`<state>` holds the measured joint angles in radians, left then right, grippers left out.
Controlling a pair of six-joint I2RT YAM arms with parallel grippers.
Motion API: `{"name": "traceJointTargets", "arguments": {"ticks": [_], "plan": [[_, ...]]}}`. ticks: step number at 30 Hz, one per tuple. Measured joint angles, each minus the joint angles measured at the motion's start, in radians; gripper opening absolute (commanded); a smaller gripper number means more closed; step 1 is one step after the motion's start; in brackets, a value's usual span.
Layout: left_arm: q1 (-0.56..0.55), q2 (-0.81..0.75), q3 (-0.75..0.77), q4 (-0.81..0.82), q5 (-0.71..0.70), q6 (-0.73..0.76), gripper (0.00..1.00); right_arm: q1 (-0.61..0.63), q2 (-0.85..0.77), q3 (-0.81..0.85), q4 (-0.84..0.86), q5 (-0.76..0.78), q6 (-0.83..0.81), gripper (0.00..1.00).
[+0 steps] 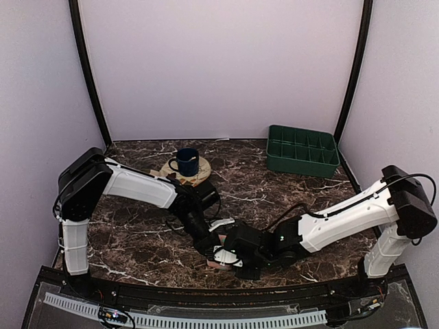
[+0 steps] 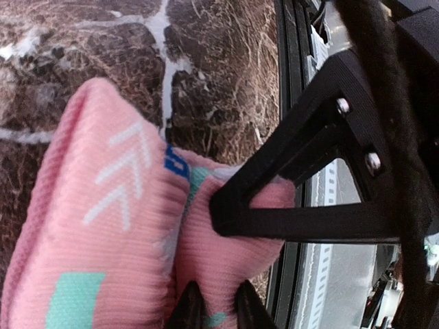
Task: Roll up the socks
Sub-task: Roll the sock at the center of the board.
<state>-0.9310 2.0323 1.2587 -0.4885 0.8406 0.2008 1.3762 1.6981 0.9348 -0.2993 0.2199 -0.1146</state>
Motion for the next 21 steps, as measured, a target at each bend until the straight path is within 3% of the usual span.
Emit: {"name": "traceJointTargets", "arguments": {"ticks": [8, 21], "plan": [[0.046, -0.091, -0.122, 0.127, -0.013, -0.087, 0.32, -0.042, 0.0, 0.0, 0.032, -0.072, 0.023, 0.03], [0.126, -0.268, -0.325, 0.313, -0.021, -0.224, 0.38, -0.121, -0.013, -0.032, 0.088, -0.214, 0.08, 0.02]]}}
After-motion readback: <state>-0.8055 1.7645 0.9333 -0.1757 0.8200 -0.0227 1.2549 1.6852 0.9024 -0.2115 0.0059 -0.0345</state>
